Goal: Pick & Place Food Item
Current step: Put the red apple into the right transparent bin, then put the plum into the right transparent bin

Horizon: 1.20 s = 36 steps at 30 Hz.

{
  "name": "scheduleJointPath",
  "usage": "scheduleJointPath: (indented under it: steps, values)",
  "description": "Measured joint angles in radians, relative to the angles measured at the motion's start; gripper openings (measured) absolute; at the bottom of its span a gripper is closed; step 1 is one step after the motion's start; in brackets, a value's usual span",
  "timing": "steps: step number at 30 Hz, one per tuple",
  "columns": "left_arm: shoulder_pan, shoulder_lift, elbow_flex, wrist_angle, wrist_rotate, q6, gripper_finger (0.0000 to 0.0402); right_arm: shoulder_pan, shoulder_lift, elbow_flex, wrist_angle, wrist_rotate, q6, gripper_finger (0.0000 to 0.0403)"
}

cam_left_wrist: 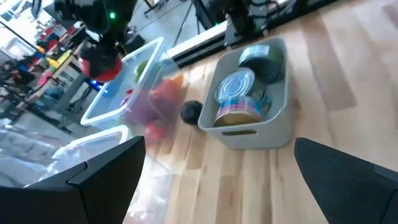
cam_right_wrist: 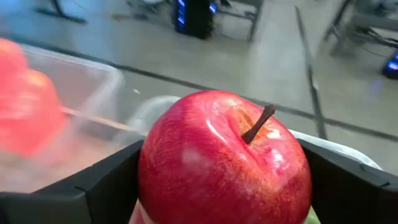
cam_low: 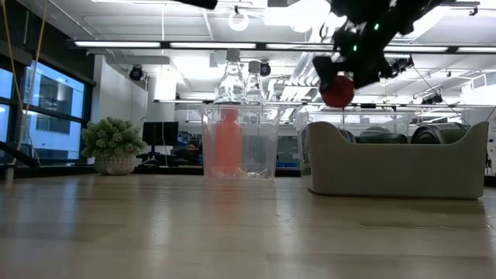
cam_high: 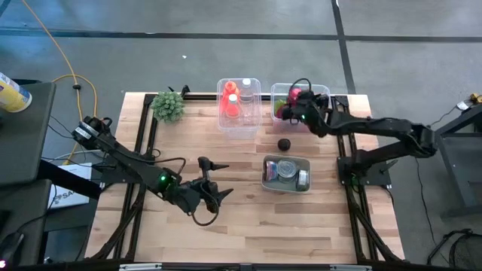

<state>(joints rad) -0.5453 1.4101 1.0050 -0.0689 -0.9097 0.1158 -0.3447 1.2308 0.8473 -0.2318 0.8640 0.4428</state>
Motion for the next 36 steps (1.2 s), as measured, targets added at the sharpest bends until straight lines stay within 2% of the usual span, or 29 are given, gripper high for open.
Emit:
scheduleJointPath:
  steps: [5, 10, 13, 18, 21, 27, 36]
  values:
    - [0.05, -0.049, 0.0, -0.087, 0.033, -0.083, 0.04, -0.116, 0.041, 0.0, 0.003, -0.082, -0.03, 0.0394]
    - [0.164, -0.123, 0.0, -0.289, 0.261, -0.174, 0.04, -0.153, 0.051, 0.0, 0.004, -0.12, -0.068, 0.0384]
    - [0.237, -0.164, 0.0, -0.339, 0.323, -0.148, 0.04, -0.139, 0.044, 0.0, 0.029, -0.099, -0.155, 0.0382]
    - [0.331, -0.257, -0.001, -0.377, 0.322, -0.033, 0.04, -0.044, -0.03, 0.0, 0.039, -0.094, -0.324, 0.0382]
    - [0.364, -0.327, -0.001, -0.404, 0.28, 0.057, 0.04, 0.055, -0.085, 0.0, 0.031, -0.164, -0.366, 0.0382]
    - [0.414, -0.47, -0.001, -0.534, 0.248, 0.057, 0.04, 0.226, -0.165, 0.001, 0.008, -0.187, -0.395, 0.0382]
    - [0.557, -0.59, -0.001, -0.675, 0.25, 0.047, 0.04, 0.285, -0.259, 0.001, -0.223, -0.188, -0.409, 0.0382]
